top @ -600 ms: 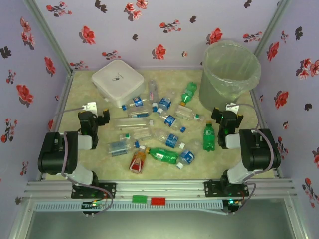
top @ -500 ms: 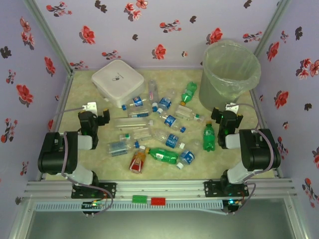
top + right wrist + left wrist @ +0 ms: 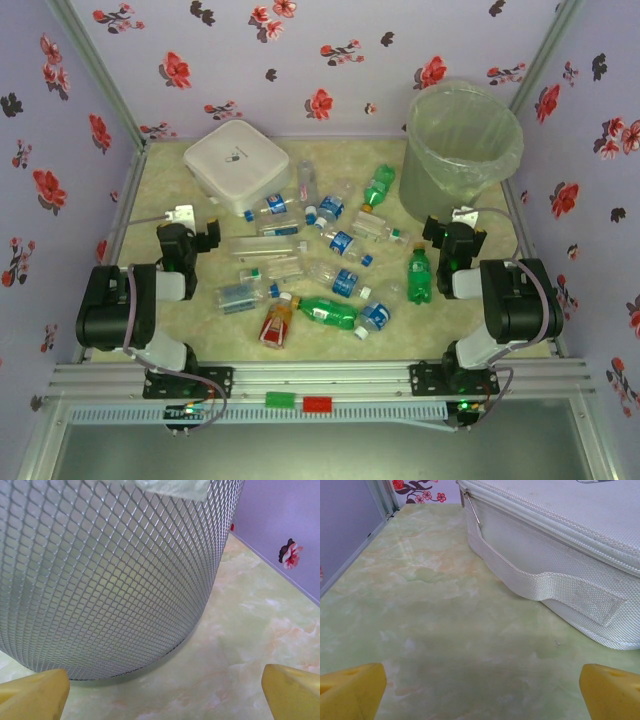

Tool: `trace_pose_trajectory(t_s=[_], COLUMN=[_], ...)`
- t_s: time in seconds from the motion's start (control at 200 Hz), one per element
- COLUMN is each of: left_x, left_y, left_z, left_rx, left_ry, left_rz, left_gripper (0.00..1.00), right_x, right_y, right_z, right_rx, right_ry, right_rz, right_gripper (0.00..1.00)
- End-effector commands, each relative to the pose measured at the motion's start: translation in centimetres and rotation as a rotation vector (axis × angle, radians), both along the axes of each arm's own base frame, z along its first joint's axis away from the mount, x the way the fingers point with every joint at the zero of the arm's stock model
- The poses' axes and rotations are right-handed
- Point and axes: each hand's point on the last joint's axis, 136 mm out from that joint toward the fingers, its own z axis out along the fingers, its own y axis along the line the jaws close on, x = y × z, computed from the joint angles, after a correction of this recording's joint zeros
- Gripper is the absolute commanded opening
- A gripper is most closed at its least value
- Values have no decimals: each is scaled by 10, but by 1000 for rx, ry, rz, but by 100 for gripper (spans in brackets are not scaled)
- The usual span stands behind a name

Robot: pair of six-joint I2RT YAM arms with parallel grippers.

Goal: Put the plastic bottles in the bin

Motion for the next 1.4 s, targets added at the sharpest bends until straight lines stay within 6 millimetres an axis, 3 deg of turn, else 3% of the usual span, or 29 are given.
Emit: trace_pose_trajectory(t_s=[0.0, 0.18, 0.3, 0.485, 0.565, 0.625, 0.725, 0.845, 1.05, 1.14, 1.235, 1.395], left_x=[6, 5, 4, -4, -4, -6, -9, -21, -35, -28, -7, 15], left_y=[0, 0, -2, 3, -4, -14, -40, -78, -137, -166, -186, -212], left_z=[7, 6, 10, 44, 72, 92, 114, 117, 115, 119, 130, 118], left_rx=[9, 9, 19, 63, 84, 47, -114, -212, -341, -389, -352, -418], left_ry=[-16, -16, -23, -30, -73, -112, -125, -49, -19, -18, 11, 104], left_rz=[-12, -13, -22, 49, 63, 48, -34, -145, -263, -345, -379, -384], left_gripper=[100, 100, 100, 100, 100, 100, 100, 100, 100, 100, 100, 100], right_x=[4, 4, 0, -16, -21, -23, -26, -42, -84, -94, -99, -105], right_y=[0, 4, 12, 11, 14, 22, 57, 75, 97, 107, 108, 102], right_z=[6, 8, 23, 60, 74, 82, 88, 90, 69, 58, 43, 19], right_rx=[6, -3, -34, -106, -61, 15, 140, 255, 368, 340, 268, 199], right_ry=[-23, -29, -41, -71, -55, -34, 24, 150, 408, 482, 571, 685], right_rz=[2, 29, 46, -25, -26, -4, 150, 129, 29, 61, 89, 62], right_gripper=[99, 99, 99, 99, 99, 99, 100, 100, 100, 100, 99, 99])
